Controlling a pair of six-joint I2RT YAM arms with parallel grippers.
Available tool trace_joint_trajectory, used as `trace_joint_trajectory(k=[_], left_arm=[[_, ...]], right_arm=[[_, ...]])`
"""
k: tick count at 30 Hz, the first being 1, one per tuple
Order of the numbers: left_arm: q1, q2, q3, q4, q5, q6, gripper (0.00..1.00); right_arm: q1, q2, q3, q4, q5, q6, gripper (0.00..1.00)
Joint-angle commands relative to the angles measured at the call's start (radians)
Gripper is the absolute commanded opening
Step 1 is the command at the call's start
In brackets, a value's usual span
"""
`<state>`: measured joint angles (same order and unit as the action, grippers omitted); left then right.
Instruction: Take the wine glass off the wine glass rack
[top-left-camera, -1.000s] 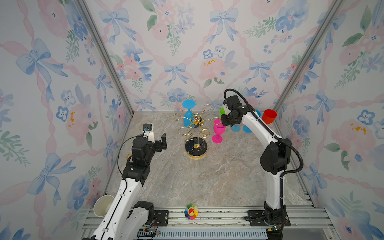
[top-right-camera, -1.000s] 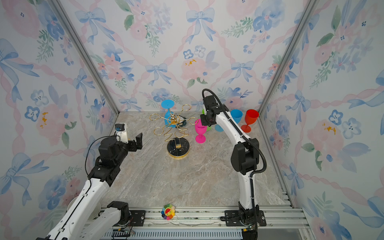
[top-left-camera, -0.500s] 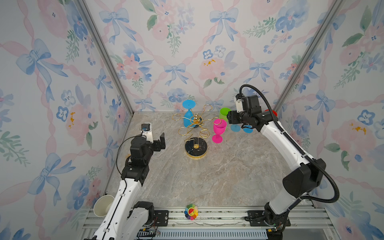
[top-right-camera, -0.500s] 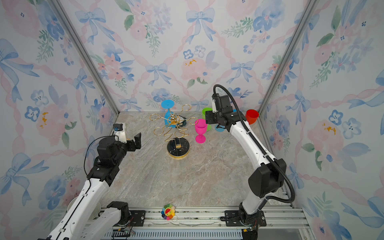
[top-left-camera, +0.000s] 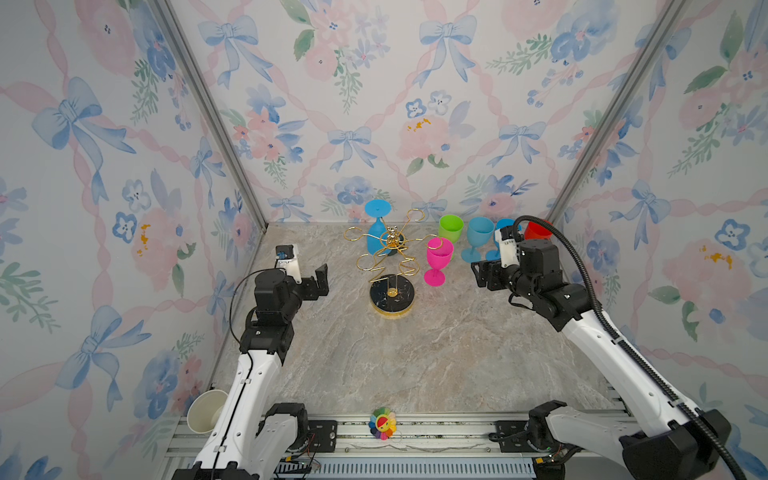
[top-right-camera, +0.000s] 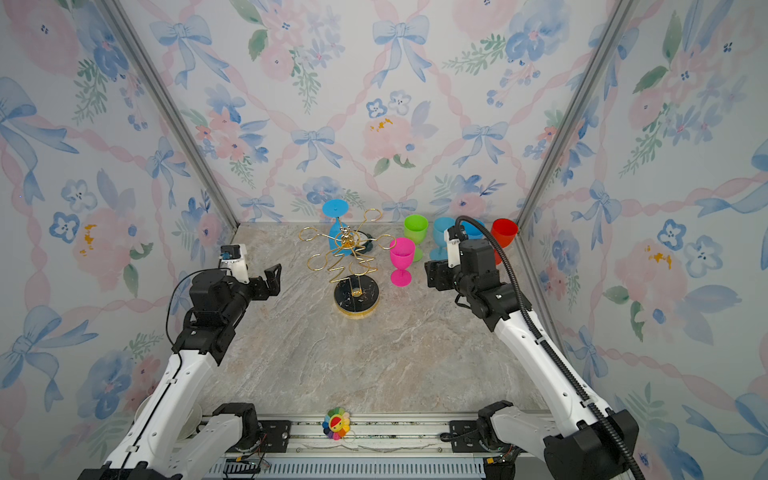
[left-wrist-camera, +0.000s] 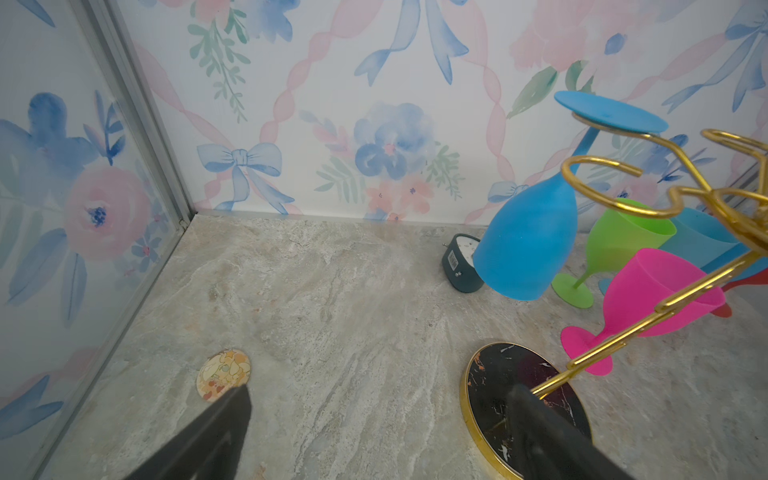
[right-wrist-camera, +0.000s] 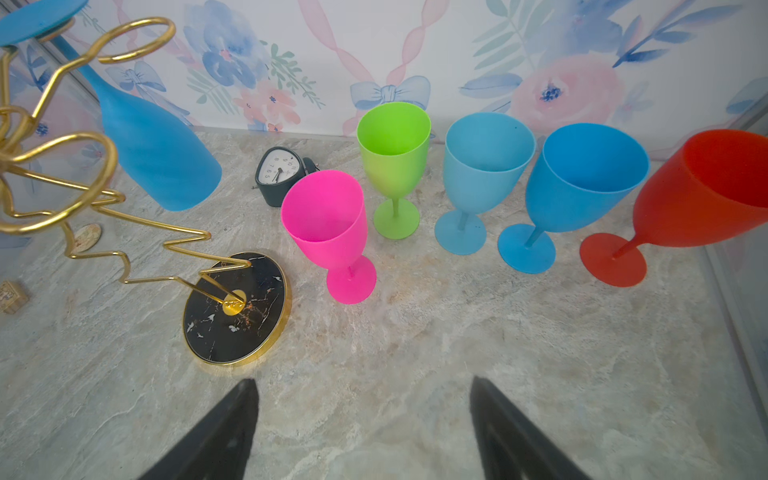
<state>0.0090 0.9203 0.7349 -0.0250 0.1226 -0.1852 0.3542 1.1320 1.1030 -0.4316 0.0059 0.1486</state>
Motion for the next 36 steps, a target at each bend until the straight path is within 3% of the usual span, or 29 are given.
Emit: trace_joint_trajectory(k=[1, 13, 16, 24, 29, 36], left_arm=[[0.032, 0.050, 0.070, 0.003, 0.125, -0.085, 0.98], [0.082, 0.228, 0.333, -0.048, 0.289, -0.166, 0.98], [0.082, 0.262, 0.379, -0.047, 0.321, -0.181, 0.97], [0.080, 0.291, 0.377, -0.047, 0.413, -0.205, 0.91], [0.053, 0.299, 0.377, -0.047, 0.453, -0.227, 0.87], [-0.033, 0.321, 0.397, -0.047, 0.420, -0.230, 0.84]], right_arm=[[0.003, -0.055, -0.048, 0.055, -0.066, 0.004, 0.83], [0.056, -0.095, -0.124, 0.078, -0.062, 0.001, 0.85], [0.072, -0.095, -0.127, 0.084, -0.079, 0.013, 0.80], [0.078, -0.073, -0.093, 0.158, -0.221, 0.123, 0.62], [0.078, 0.003, -0.042, 0.247, -0.305, 0.192, 0.60], [0.079, 0.071, 0.010, 0.351, -0.343, 0.273, 0.55]])
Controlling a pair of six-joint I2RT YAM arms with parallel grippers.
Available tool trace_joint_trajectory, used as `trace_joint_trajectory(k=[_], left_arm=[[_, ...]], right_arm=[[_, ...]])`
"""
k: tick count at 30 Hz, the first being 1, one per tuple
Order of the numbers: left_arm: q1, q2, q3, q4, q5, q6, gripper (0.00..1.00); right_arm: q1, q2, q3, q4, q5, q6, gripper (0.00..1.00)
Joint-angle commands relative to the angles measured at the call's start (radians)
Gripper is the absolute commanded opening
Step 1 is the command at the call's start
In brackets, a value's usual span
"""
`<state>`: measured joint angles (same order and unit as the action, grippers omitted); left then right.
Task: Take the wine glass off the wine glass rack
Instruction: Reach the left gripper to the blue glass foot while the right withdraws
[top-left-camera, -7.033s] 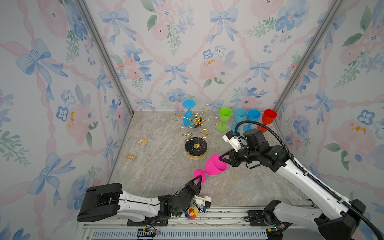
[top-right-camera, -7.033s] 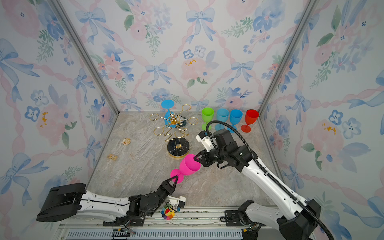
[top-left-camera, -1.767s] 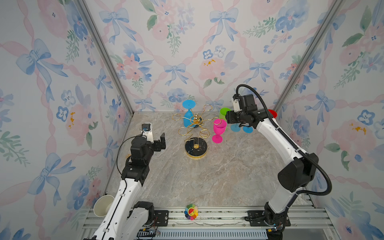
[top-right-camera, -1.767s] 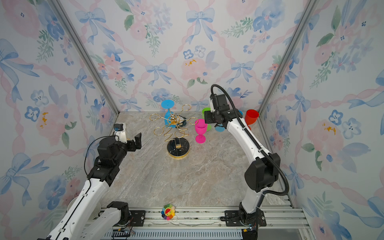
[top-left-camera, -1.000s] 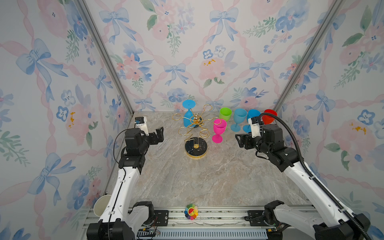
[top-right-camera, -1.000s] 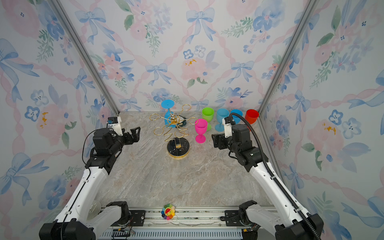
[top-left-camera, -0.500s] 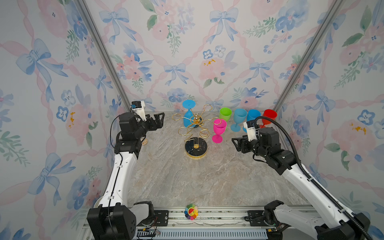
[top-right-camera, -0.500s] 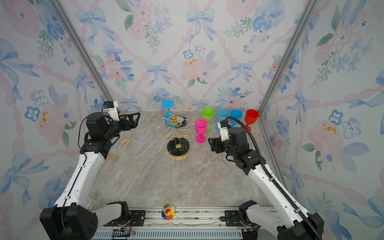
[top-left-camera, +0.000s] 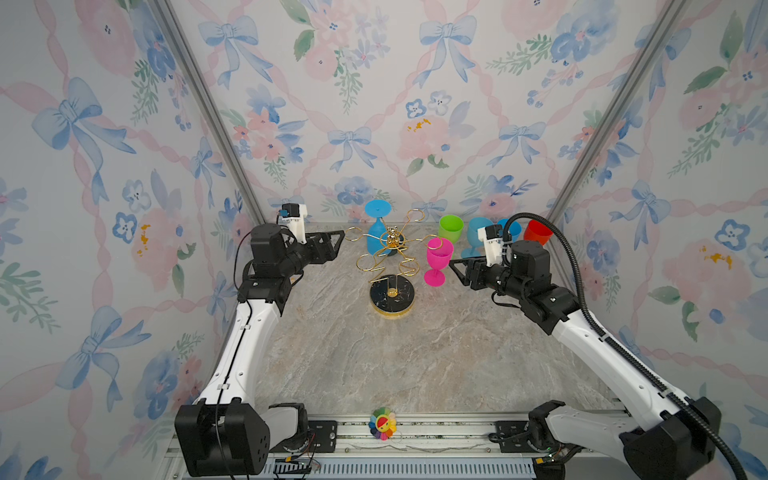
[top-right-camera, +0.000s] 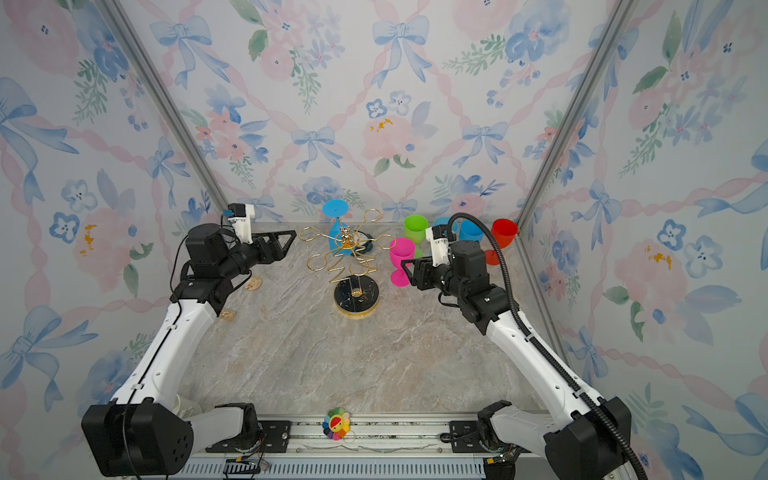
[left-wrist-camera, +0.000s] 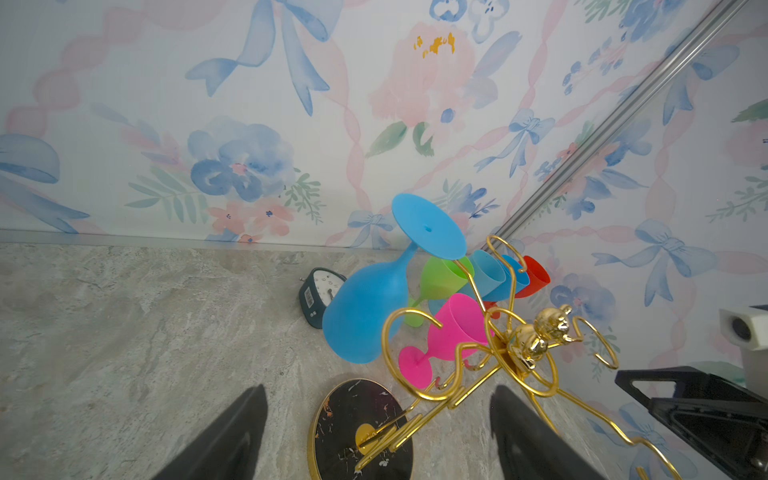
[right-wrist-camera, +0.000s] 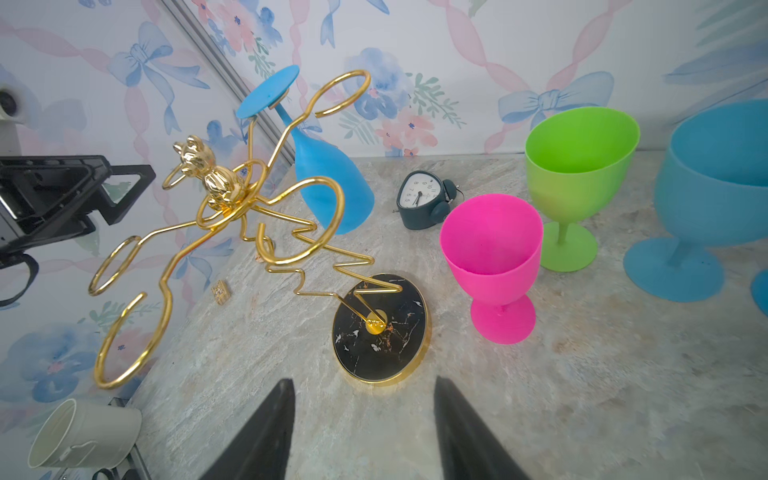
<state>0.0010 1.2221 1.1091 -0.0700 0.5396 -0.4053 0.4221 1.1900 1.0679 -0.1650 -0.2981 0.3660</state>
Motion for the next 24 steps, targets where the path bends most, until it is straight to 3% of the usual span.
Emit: trace_joint_trajectory(k=[1, 10, 24], left_arm=[[-0.031, 0.026, 0.027, -0.002, -0.005, -0.013, 0.82], [-0.047, 0.063, 0.044, -0.001, -0.038, -0.030, 0.73], [-0.062, 0.109, 0.077, -0.001, -0.024, -0.045, 0.66]], right_arm=[[0.012, 0.021, 0.050, 0.093, -0.038, 0.065, 0.55], [0.007, 0.107, 0.115, 0.109, -0.034, 0.107, 0.55], [0.005, 0.195, 0.173, 0.135, -0.068, 0.173, 0.43]])
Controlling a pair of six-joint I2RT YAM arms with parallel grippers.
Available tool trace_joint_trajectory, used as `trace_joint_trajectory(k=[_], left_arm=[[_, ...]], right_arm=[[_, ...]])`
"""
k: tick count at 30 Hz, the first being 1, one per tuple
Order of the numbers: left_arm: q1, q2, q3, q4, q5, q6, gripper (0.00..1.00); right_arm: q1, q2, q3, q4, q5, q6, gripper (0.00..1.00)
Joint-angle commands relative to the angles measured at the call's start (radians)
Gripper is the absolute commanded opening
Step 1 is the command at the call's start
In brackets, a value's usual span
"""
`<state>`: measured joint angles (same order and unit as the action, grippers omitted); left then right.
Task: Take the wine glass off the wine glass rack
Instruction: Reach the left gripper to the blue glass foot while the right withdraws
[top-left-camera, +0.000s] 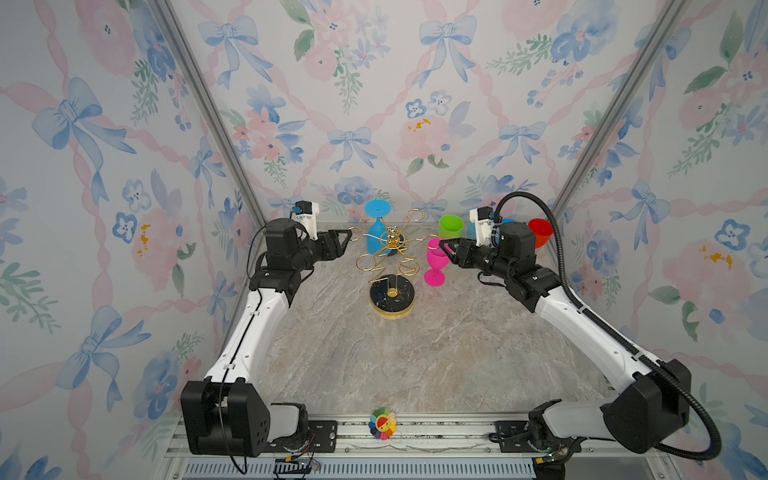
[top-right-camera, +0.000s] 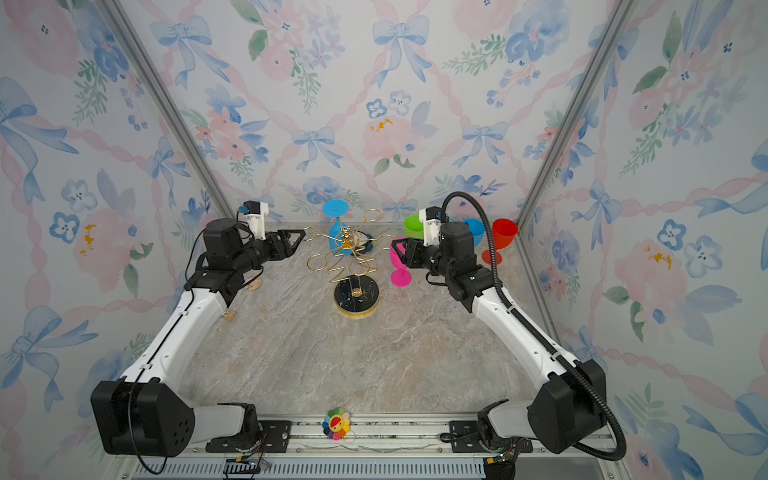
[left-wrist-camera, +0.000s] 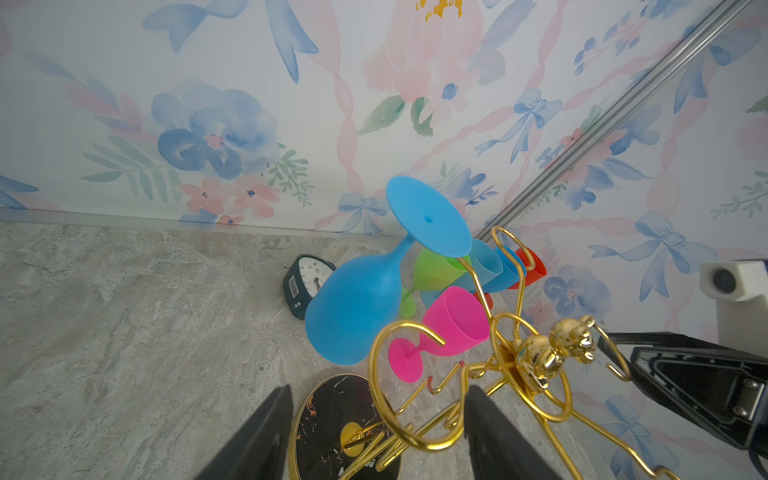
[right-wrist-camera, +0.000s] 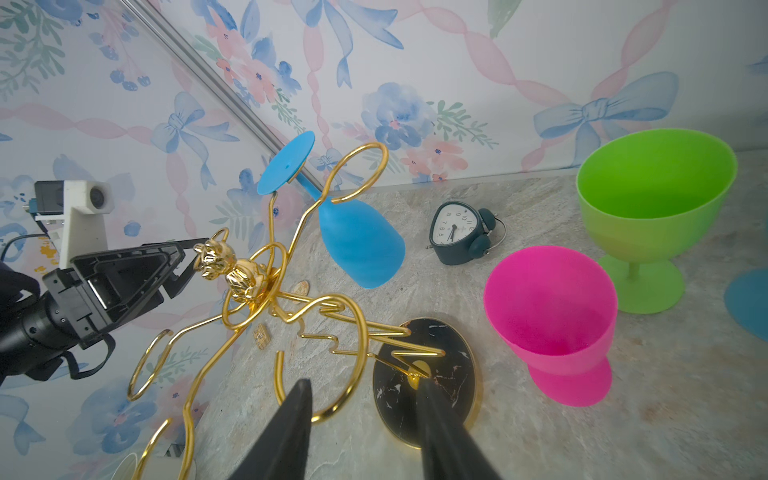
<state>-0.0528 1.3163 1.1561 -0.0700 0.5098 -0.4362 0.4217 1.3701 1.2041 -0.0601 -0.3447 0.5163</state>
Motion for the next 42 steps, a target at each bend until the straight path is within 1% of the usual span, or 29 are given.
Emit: trace_joint_trajectory(k=[1, 4, 9, 15, 18, 21, 24, 29, 36, 40, 42], left_arm=[[-0.011, 0.020, 0.030, 0.000, 0.006, -0.015, 0.65], [-0.018, 0.032, 0.036, 0.000, 0.010, -0.019, 0.62], [-0.028, 0.038, 0.037, 0.000, 0.020, -0.025, 0.54], [-0.028, 0.024, 0.030, -0.001, 0.034, -0.034, 0.37], [-0.028, 0.011, 0.020, -0.001, 0.042, -0.042, 0.31], [-0.028, -0.009, 0.004, -0.001, 0.051, -0.049, 0.29], [-0.028, -0.037, -0.019, -0.001, 0.054, -0.055, 0.29], [-0.028, -0.085, -0.053, 0.000, 0.066, -0.064, 0.28], [-0.028, -0.153, -0.089, 0.000, 0.087, -0.084, 0.27], [-0.028, -0.189, -0.113, -0.001, 0.088, -0.085, 0.28], [-0.028, -0.201, -0.119, -0.001, 0.084, -0.082, 0.29]], right_arm=[[0.004, 0.018, 0.037, 0.034, -0.026, 0.029, 0.42], [0.002, 0.028, 0.040, 0.048, -0.043, 0.045, 0.40], [-0.004, 0.054, 0.051, 0.058, -0.072, 0.067, 0.32], [-0.012, 0.081, 0.069, 0.062, -0.094, 0.082, 0.17], [-0.021, 0.092, 0.080, 0.066, -0.105, 0.087, 0.14], [-0.036, 0.106, 0.089, 0.072, -0.118, 0.095, 0.13], [-0.054, 0.128, 0.109, 0.074, -0.135, 0.102, 0.10], [-0.074, 0.172, 0.153, 0.072, -0.175, 0.102, 0.09], [-0.084, 0.246, 0.247, 0.033, -0.217, 0.090, 0.10], [-0.086, 0.269, 0.264, 0.030, -0.234, 0.093, 0.10], [-0.086, 0.269, 0.265, 0.027, -0.236, 0.090, 0.12]])
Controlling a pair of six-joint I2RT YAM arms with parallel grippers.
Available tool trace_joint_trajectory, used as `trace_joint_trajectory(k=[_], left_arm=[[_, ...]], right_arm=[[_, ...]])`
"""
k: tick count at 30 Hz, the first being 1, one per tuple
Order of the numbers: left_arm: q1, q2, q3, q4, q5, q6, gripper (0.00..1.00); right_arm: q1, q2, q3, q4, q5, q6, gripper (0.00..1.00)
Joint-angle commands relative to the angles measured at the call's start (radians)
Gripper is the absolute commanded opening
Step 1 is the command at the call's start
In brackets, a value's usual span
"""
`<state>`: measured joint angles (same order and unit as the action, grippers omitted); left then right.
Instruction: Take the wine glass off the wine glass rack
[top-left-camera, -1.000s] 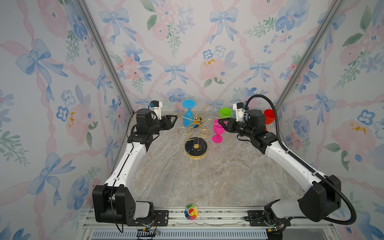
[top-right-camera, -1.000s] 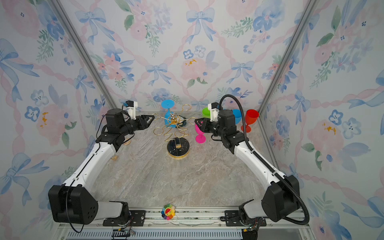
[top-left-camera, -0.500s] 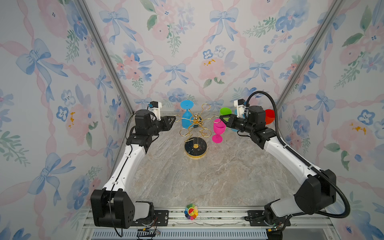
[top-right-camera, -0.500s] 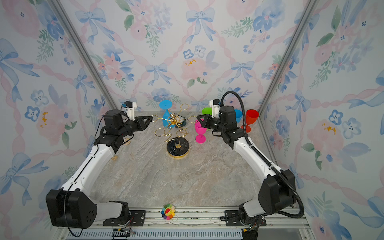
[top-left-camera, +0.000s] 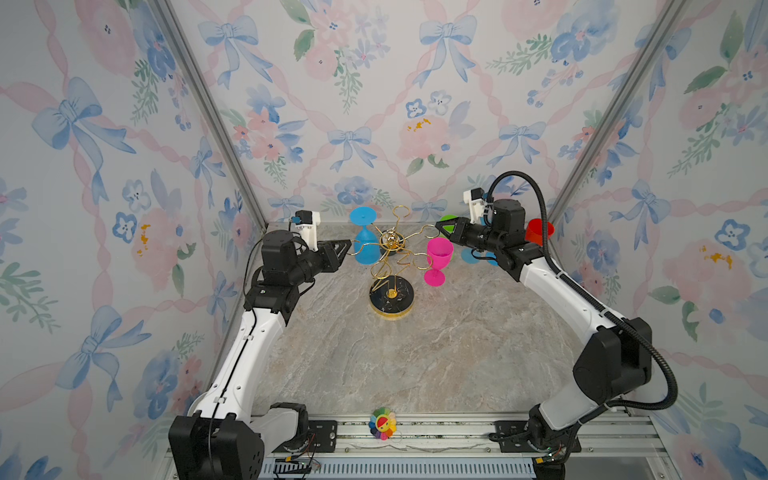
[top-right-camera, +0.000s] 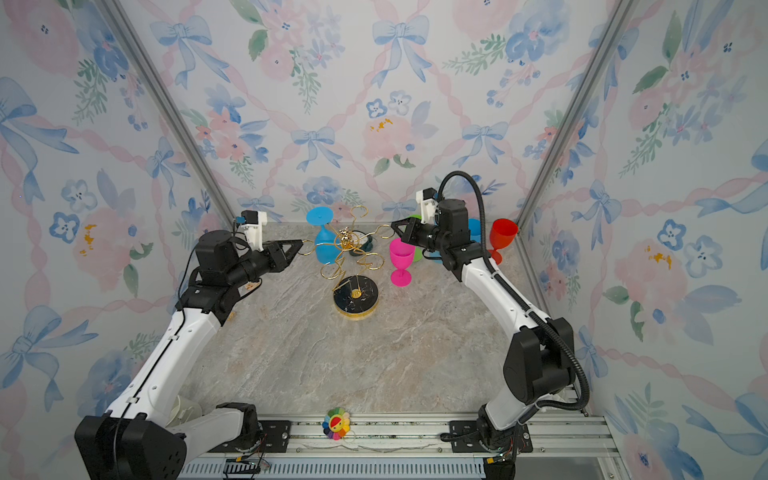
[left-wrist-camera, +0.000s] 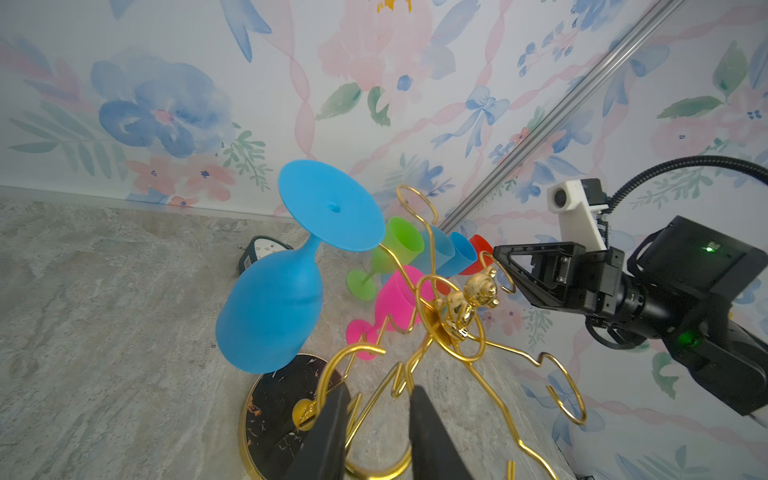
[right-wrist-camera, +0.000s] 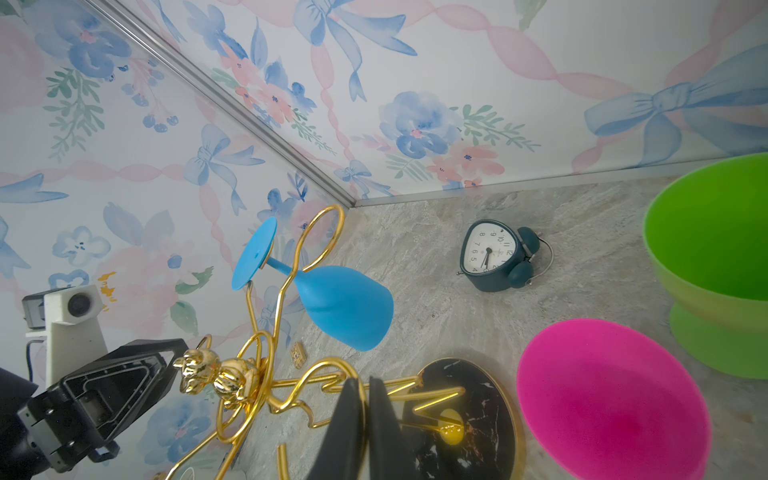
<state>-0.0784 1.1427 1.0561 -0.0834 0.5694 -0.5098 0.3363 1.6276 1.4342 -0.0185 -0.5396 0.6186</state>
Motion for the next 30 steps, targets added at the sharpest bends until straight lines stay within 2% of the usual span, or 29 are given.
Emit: trace_joint_trajectory(k=[1, 6, 8, 11, 17, 20, 26, 30], left_arm=[[0.000, -0.032, -0.020, 0.013, 0.024, -0.006, 0.30], [0.037, -0.035, -0.004, 0.013, 0.028, -0.004, 0.36], [0.062, -0.028, 0.009, 0.013, 0.034, -0.001, 0.41], [0.091, -0.006, 0.033, 0.013, 0.041, 0.004, 0.53], [0.108, 0.089, 0.109, 0.013, 0.060, 0.017, 0.65], [0.101, 0.124, 0.138, 0.013, 0.048, 0.027, 0.68], [0.087, 0.199, 0.186, 0.013, 0.039, 0.015, 0.73], [0.054, 0.258, 0.223, 0.013, 0.029, 0.008, 0.75]], right_arm=[[-0.003, 0.009, 0.035, -0.018, -0.040, -0.015, 0.15], [-0.024, -0.041, 0.032, -0.026, -0.037, -0.030, 0.45], [-0.043, -0.068, 0.039, -0.048, -0.037, -0.036, 0.50], [-0.068, -0.112, 0.030, -0.071, -0.040, -0.044, 0.54], [-0.080, -0.251, -0.068, -0.104, -0.041, -0.095, 0.57], [-0.067, -0.354, -0.138, -0.138, -0.037, -0.120, 0.59], [0.050, -0.581, -0.264, -0.265, 0.070, -0.287, 0.69], [0.139, -0.682, -0.316, -0.321, 0.137, -0.363, 0.74]])
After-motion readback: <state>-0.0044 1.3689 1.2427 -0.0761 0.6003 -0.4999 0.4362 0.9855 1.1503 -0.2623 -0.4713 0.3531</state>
